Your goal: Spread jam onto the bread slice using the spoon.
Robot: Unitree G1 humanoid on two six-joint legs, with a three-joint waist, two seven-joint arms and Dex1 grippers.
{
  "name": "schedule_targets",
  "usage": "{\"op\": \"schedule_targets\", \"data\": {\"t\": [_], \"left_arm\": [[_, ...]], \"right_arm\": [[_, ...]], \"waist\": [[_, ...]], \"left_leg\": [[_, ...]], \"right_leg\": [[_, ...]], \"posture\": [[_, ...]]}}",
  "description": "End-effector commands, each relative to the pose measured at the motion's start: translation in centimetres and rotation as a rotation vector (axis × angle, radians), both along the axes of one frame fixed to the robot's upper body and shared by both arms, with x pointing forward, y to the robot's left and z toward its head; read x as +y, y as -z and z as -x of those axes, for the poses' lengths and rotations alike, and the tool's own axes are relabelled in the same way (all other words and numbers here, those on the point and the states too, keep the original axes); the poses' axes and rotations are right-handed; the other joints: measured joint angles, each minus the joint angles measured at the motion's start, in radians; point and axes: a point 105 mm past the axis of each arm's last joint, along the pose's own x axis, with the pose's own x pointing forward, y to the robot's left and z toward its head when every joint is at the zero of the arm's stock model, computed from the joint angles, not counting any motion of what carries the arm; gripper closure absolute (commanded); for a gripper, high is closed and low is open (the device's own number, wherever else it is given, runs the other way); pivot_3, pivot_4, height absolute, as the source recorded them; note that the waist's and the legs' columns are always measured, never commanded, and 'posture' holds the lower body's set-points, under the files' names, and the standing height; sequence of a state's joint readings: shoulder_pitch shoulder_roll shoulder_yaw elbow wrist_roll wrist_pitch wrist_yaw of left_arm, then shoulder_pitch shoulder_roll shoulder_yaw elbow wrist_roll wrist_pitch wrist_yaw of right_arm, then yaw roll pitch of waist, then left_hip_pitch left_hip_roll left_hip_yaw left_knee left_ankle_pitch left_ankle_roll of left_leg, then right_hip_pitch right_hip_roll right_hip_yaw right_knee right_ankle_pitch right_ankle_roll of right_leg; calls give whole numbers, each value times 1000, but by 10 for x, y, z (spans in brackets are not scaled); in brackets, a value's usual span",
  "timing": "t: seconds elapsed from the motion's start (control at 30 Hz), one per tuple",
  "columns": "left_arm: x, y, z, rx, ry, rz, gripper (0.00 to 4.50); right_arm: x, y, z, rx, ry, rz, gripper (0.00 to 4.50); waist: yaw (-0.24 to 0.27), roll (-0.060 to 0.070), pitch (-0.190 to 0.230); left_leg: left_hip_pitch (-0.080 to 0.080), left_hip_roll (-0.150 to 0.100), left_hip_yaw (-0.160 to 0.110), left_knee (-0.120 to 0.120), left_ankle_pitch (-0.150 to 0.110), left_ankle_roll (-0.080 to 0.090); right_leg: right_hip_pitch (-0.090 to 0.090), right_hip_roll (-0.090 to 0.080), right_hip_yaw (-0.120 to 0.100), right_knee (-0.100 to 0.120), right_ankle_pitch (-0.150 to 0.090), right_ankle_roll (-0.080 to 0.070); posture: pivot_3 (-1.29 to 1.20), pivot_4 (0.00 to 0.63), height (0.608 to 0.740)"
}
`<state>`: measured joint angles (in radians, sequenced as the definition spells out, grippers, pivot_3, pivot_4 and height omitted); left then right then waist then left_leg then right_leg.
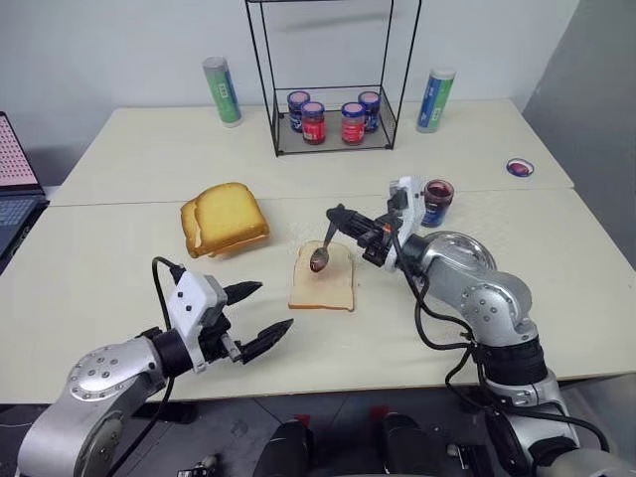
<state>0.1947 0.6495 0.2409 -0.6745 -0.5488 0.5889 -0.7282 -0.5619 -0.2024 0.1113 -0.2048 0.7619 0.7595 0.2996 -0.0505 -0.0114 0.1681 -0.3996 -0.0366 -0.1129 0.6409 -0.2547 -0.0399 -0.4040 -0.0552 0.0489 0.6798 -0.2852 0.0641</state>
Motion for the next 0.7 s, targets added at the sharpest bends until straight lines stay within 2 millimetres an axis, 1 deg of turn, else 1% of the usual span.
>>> {"op": "schedule_targets", "data": {"t": [0.03,0.17,0.4,0.5,0.7], "left_arm": [[-4,-6,2,-54,0,-1,0],[-3,-6,-1,-65,-15,-5,0],[-1,-9,-8,-85,-23,-12,0],[-1,-10,-10,-88,-22,-11,0],[-3,-11,-14,-93,-11,-9,0]], "right_arm": [[9,6,1,-63,-31,21,4490],[13,19,-5,-96,-30,57,4490],[12,29,-16,-156,2,101,4490],[6,28,-22,-194,35,120,4490],[-10,18,-35,-255,105,144,4490]], "waist": [[0,0,0],[0,0,0],[0,0,0],[0,0,0],[2,0,0]], "left_leg": [[0,0,0,0,0,0],[0,0,0,0,0,0],[0,0,0,0,0,0],[0,-1,0,0,0,0],[0,-1,0,0,0,0]], "right_leg": [[0,0,0,0,0,0],[0,0,0,0,0,0],[0,0,-1,0,0,0],[0,0,-1,0,0,0],[0,0,-1,0,0,0]], "posture": [[0,150,740],[0,150,740],[0,150,740],[0,150,740],[0,150,740]]}}
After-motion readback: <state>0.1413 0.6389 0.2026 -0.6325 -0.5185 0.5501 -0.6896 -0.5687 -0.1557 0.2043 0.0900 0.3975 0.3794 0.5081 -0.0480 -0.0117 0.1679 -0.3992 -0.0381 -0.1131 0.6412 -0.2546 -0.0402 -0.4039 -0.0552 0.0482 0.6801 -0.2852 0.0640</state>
